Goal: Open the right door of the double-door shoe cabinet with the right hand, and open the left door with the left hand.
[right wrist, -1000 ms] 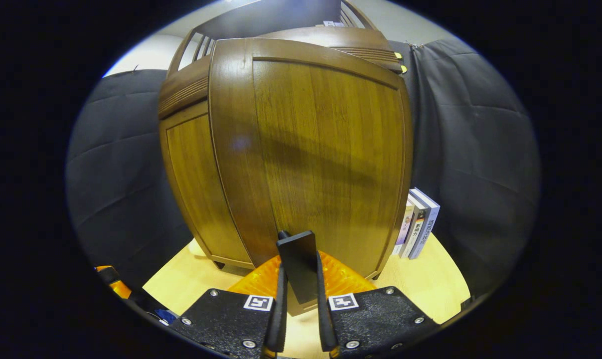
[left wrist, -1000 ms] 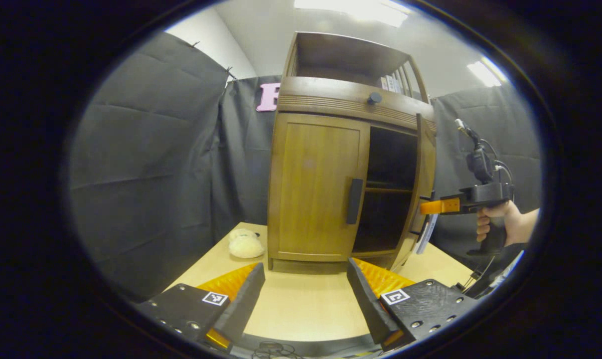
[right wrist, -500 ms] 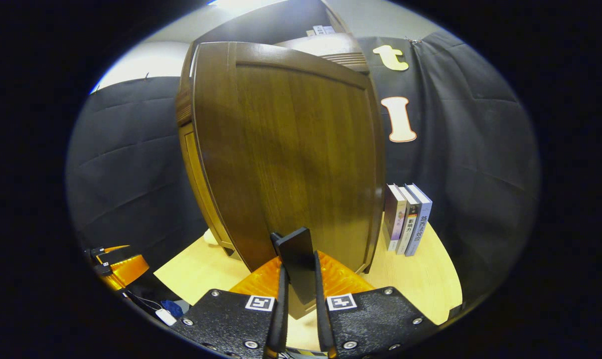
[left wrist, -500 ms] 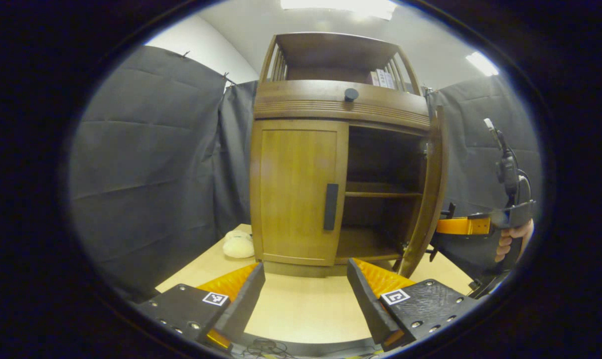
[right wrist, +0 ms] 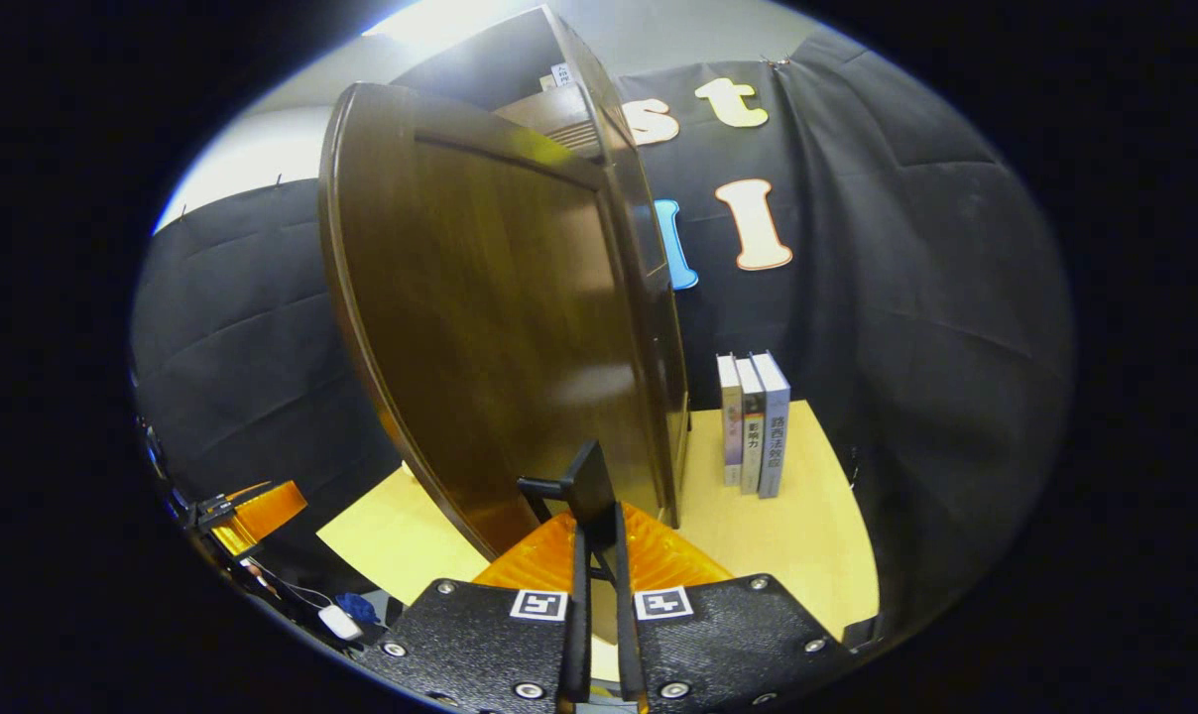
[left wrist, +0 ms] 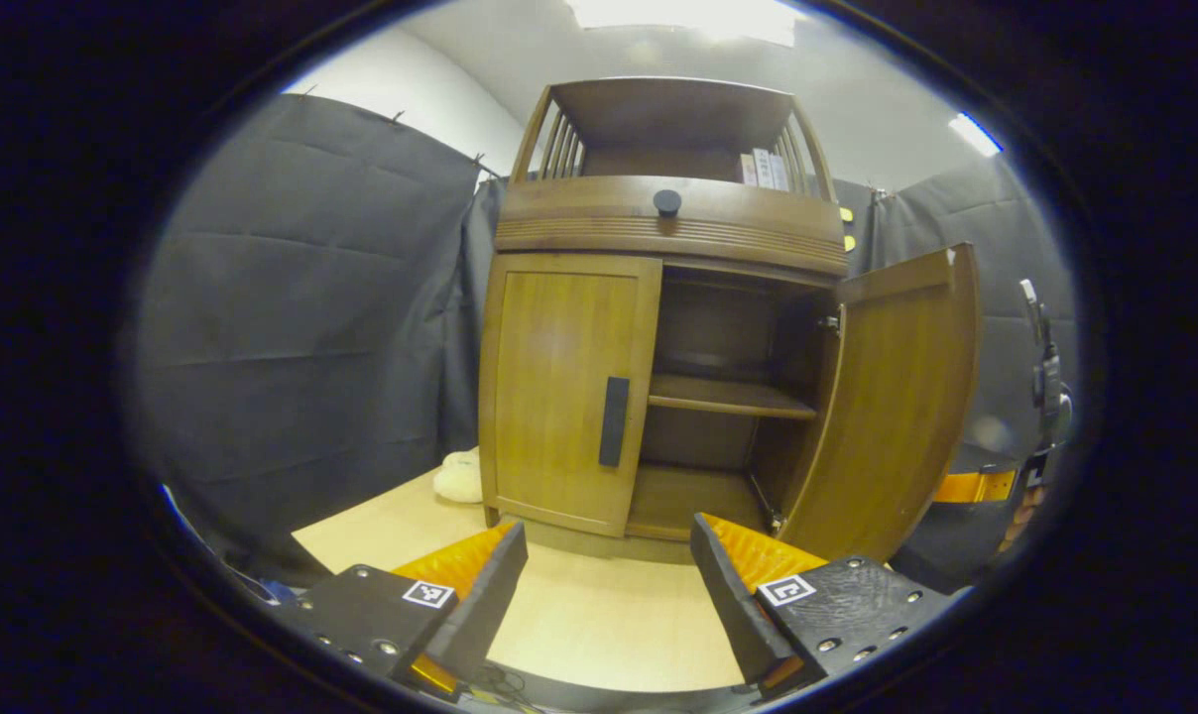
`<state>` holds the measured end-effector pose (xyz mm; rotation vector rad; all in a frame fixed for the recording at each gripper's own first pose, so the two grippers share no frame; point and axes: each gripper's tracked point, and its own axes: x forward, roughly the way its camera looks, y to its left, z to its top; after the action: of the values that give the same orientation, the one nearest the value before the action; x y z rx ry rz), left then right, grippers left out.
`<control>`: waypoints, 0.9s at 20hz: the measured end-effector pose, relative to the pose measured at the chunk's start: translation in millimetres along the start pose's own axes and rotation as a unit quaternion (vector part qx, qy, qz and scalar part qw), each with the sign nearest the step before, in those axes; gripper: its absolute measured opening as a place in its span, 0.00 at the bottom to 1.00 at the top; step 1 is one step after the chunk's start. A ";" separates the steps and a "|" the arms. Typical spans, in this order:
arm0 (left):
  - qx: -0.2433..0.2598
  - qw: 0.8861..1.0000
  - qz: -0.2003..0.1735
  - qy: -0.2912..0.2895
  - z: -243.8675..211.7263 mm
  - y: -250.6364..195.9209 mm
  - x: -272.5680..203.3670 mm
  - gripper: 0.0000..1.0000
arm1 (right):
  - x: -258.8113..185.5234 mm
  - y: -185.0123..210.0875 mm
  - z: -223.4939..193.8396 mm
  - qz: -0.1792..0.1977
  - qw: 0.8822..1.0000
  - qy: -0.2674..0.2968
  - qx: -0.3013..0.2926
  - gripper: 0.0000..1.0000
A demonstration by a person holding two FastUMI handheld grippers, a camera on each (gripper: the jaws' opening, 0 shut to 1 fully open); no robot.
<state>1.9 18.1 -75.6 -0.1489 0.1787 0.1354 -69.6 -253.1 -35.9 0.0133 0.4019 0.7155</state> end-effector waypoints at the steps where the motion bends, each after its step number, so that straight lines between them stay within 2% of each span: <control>1: 0.000 1.000 0.004 0.001 -0.2 -1.0 -1.5 0.95 | -3.3 -11.3 2.0 -0.001 1.000 -0.001 -0.008 0.09; 2: 0.000 1.000 0.006 0.002 -1.5 -2.7 -3.7 1.00 | -3.4 -21.3 1.5 0.000 1.000 -0.002 -0.010 0.08; 3: 0.001 1.000 0.007 0.000 -1.3 -4.1 -5.1 0.95 | -3.3 -22.9 2.5 0.016 1.000 -0.002 -0.004 0.07; 5: 0.009 1.000 0.010 -0.001 -0.5 -4.6 -5.6 0.95 | -3.5 -20.3 0.8 0.036 0.999 -0.002 0.005 0.07; 9: 0.024 0.999 0.024 -0.005 3.4 1.7 -7.0 0.95 | -3.2 -21.8 2.2 0.033 0.999 -0.005 -0.002 0.07; 10: 0.022 0.999 0.027 -0.004 3.1 2.2 -8.1 1.00 | -1.8 -21.3 0.9 0.034 0.999 -0.004 0.002 0.07; 11: 0.019 0.999 0.030 -0.001 2.6 3.2 -8.2 0.95 | -2.0 -21.8 0.3 0.036 0.999 -0.004 0.006 0.07; 14: 0.014 0.999 0.034 0.007 -0.4 3.6 -6.7 0.95 | -1.9 -23.1 -0.8 0.032 0.999 -0.005 0.014 0.07; 15: 0.015 0.999 0.033 0.009 0.8 4.4 -5.1 1.00 | -2.9 -23.1 -0.7 0.027 1.000 -0.004 0.014 0.07; 16: 0.017 0.999 0.032 0.012 0.7 4.8 -5.6 0.95 | -3.7 -23.1 -2.6 0.021 1.000 -0.003 0.016 0.07; 18: 0.020 0.999 0.021 0.014 1.1 2.9 -3.7 0.95 | -6.3 -22.3 -3.9 0.014 1.000 0.000 0.021 0.06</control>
<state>-2.0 20.7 -74.3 -0.1066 0.2121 0.1709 -61.2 -274.6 -40.6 0.0587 0.4166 0.7340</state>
